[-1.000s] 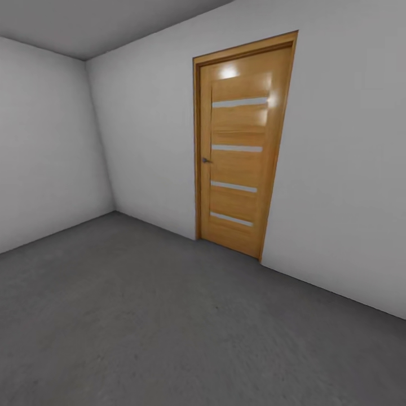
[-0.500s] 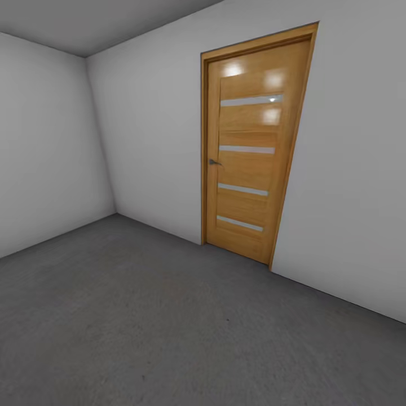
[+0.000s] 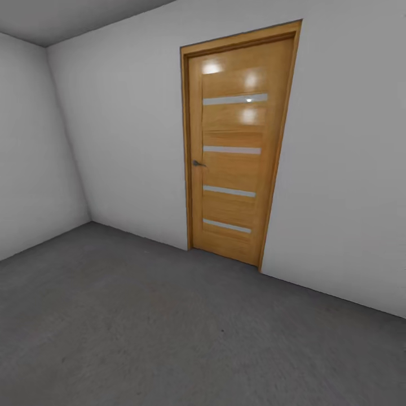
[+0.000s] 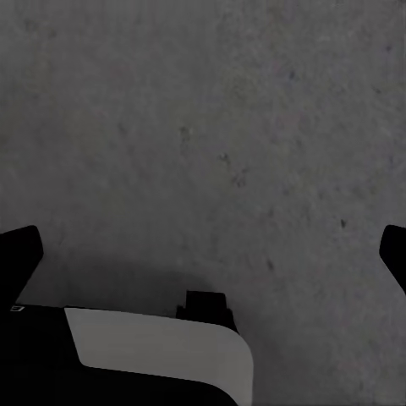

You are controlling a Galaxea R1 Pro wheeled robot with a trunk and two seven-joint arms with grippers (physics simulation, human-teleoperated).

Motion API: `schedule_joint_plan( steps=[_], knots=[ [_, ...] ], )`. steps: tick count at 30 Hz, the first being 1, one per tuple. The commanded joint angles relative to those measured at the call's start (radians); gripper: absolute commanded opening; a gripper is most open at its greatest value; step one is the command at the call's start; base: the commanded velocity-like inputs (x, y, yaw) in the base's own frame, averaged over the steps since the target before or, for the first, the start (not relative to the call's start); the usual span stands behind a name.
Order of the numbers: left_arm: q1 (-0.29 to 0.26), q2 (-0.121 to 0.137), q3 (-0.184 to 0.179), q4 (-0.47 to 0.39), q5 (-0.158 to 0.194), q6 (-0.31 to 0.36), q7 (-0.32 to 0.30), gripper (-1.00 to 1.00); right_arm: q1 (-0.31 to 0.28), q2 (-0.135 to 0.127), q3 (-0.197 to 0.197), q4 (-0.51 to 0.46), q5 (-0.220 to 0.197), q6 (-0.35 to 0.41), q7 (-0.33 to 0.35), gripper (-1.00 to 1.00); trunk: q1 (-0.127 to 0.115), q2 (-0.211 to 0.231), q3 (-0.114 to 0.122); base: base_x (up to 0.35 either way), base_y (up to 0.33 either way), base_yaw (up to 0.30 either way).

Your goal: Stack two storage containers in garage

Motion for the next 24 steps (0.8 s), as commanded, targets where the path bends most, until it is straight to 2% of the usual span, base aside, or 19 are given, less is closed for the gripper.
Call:
schedule_joint_plan(
  steps=[1, 14, 24],
  knots=[
    [0.000, -0.001, 0.003, -0.001, -0.001, -0.001, 0.001, 1.00, -0.001, 0.000, 0.000, 0.001, 0.007, -0.003, 0.001, 1.00, 0.001, 0.000, -0.001, 0.284, 0.229, -0.276],
    [0.000, -0.002, 0.003, -0.001, -0.001, -0.001, 0.001, 1.00, -0.001, 0.000, 0.000, 0.001, 0.007, -0.003, 0.001, 1.00, 0.001, 0.000, -0.001, 0.284, 0.229, -0.271],
    [0.000, -0.002, 0.004, -0.001, -0.001, -0.003, 0.001, 1.00, -0.001, -0.001, 0.000, 0.001, 0.007, -0.003, 0.001, 1.00, 0.001, 0.000, -0.001, 0.284, 0.229, -0.038]
  ],
)
